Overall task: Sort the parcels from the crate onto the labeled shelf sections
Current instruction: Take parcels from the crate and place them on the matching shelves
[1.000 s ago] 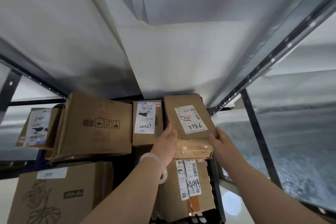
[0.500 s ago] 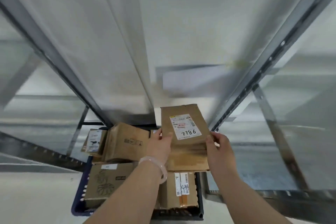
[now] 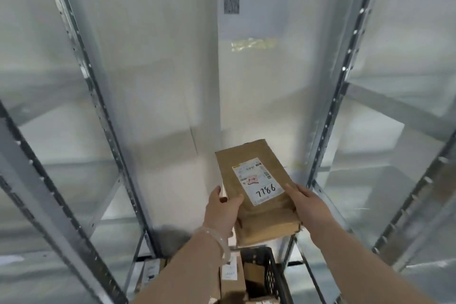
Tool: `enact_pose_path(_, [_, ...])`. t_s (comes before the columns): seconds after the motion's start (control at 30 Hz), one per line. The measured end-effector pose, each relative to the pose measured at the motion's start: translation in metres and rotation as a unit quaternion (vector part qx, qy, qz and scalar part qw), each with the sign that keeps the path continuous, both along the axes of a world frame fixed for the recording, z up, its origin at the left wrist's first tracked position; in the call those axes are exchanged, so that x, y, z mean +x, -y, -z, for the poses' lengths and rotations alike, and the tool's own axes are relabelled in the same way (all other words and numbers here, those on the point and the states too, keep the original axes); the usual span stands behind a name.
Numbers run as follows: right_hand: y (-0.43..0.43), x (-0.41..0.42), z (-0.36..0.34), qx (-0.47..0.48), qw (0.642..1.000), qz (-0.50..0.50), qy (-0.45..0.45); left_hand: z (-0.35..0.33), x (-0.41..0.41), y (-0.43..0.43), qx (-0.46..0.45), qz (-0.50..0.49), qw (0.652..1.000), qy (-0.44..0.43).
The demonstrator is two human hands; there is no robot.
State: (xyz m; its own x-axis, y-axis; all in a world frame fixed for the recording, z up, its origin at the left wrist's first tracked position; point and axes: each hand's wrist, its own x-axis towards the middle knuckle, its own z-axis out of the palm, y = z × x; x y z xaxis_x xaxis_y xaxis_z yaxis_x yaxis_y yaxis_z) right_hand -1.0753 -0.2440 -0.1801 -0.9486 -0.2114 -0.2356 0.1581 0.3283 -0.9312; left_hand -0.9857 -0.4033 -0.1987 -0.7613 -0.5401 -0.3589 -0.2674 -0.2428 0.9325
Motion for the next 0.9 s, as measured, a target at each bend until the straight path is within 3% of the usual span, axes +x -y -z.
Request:
enact_pose_path(0.17, [0.000,0.053,-0.027,0.000,1.000,0.004,-0.019,-0.016,0.047,0.022,0.130,0.055,0.990,-0.002])
enact_pose_path(0.33, [-0.005,0.103,-0.041,-0.072,0.993,0.082,-0.035,-0.027,0.066,-0.002,0.192,0.024,0.979,-0.059])
enact_pose_path(0.5, [-0.017,0.128,-0.045,-0.149,0.985,0.081,0.033,-0.043,0.074,-0.040,0.153,0.027,0.982,-0.104])
enact_pose_path(0.7, [-0.069,0.113,-0.063,-0.181,0.978,0.096,0.034,-0.067,0.081,-0.034,0.093,0.022,0.992,-0.081])
enact_pose_path(0.83, [-0.093,0.108,-0.079,-0.174,0.983,0.043,0.028,-0.100,0.078,-0.022,0.158,0.016,0.977,-0.143])
enact_pose_path(0.9, [-0.097,0.107,-0.088,-0.178,0.983,0.044,0.011,-0.114,0.077,-0.024,0.106,0.003,0.984,-0.142])
